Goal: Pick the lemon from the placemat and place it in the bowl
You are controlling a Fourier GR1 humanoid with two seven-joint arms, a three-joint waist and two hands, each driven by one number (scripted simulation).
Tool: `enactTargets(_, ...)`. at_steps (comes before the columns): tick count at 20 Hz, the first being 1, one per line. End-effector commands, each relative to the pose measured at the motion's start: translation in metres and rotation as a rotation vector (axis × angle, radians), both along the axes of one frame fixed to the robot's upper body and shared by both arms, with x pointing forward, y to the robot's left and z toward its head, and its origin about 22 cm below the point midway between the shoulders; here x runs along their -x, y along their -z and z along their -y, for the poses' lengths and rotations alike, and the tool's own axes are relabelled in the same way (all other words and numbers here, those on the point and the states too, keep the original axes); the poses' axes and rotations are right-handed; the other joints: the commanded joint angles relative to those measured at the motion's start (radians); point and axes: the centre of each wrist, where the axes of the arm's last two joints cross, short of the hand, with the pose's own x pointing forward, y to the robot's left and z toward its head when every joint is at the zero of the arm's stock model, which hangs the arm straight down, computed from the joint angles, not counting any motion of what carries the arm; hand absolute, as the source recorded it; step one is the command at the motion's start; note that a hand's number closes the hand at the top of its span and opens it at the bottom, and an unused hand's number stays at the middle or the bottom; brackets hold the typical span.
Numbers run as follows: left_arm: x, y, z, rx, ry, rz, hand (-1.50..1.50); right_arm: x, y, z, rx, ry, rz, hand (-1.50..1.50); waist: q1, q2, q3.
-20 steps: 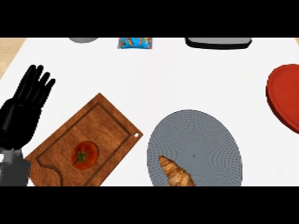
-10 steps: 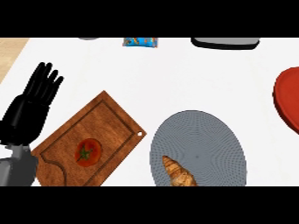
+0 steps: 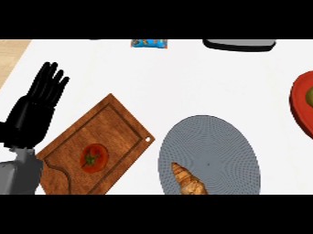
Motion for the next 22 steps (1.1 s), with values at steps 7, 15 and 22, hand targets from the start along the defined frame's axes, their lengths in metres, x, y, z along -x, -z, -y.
enactTargets(7, 0.003, -0.002, -0.014, 0.003, -0.013, -0.007, 0.00, 0.004, -0.013, 0.017, -0.578, 0.031, 0.261, -1.50, -0.016, -0.006, 0.001)
enactTargets(15, -0.002, 0.003, -0.006, 0.014, -0.025, -0.005, 0.00, 0.054, -0.022, 0.070, -0.647, 0.194, 0.317, -1.50, -0.027, 0.007, 0.003)
enactTargets(22, 0.002, 0.000, -0.015, 0.007, -0.031, 0.015, 0.00, 0.103, -0.044, 0.113, -0.678, 0.248, 0.293, -1.50, -0.026, 0.010, 0.008)
